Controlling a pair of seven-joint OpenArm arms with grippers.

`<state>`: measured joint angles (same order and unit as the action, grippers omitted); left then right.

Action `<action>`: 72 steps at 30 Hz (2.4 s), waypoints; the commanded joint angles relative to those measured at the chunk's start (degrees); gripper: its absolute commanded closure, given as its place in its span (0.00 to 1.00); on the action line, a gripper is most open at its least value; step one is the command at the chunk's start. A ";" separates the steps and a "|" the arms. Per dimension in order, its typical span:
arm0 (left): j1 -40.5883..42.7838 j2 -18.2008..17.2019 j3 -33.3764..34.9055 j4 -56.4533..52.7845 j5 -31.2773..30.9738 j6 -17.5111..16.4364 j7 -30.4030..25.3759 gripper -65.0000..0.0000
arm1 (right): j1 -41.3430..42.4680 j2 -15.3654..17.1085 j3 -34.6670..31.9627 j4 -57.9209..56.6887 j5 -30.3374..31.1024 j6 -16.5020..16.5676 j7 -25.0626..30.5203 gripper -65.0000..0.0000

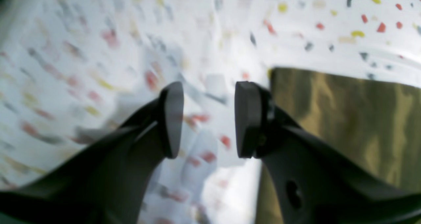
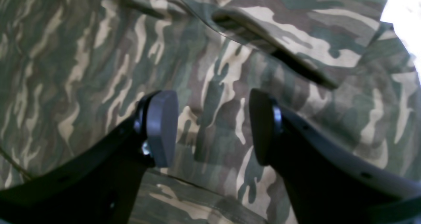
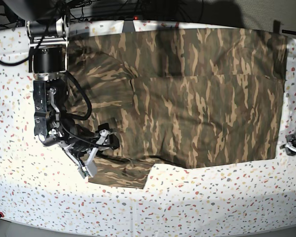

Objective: Fold the T-shirt properly
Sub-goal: 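Grasp the shirt's side edges near the hem with both grippers, then pull the grasped side edges toward the robot with both grippers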

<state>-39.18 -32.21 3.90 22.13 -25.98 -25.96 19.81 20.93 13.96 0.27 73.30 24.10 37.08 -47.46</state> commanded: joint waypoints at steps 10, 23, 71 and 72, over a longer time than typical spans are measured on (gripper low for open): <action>-1.75 0.37 -0.09 0.68 1.31 -0.44 -2.93 0.55 | 1.75 -0.13 0.17 1.16 4.68 2.03 -5.64 0.49; -1.77 -0.15 -0.09 -6.36 -3.45 0.92 1.44 0.54 | 1.73 0.02 0.20 1.16 7.87 2.16 -7.45 0.49; -3.04 2.49 -0.09 -11.10 -18.01 -9.27 -4.96 0.98 | 1.77 0.07 0.20 1.16 6.73 2.38 -4.44 0.49; -3.04 2.49 -0.09 -11.10 -18.03 -9.27 -4.96 0.98 | 1.79 0.04 0.37 1.16 5.38 2.38 -2.95 0.49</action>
<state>-40.32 -28.71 3.86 10.48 -43.18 -34.54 16.60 20.95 13.65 0.30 73.30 28.53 38.92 -51.33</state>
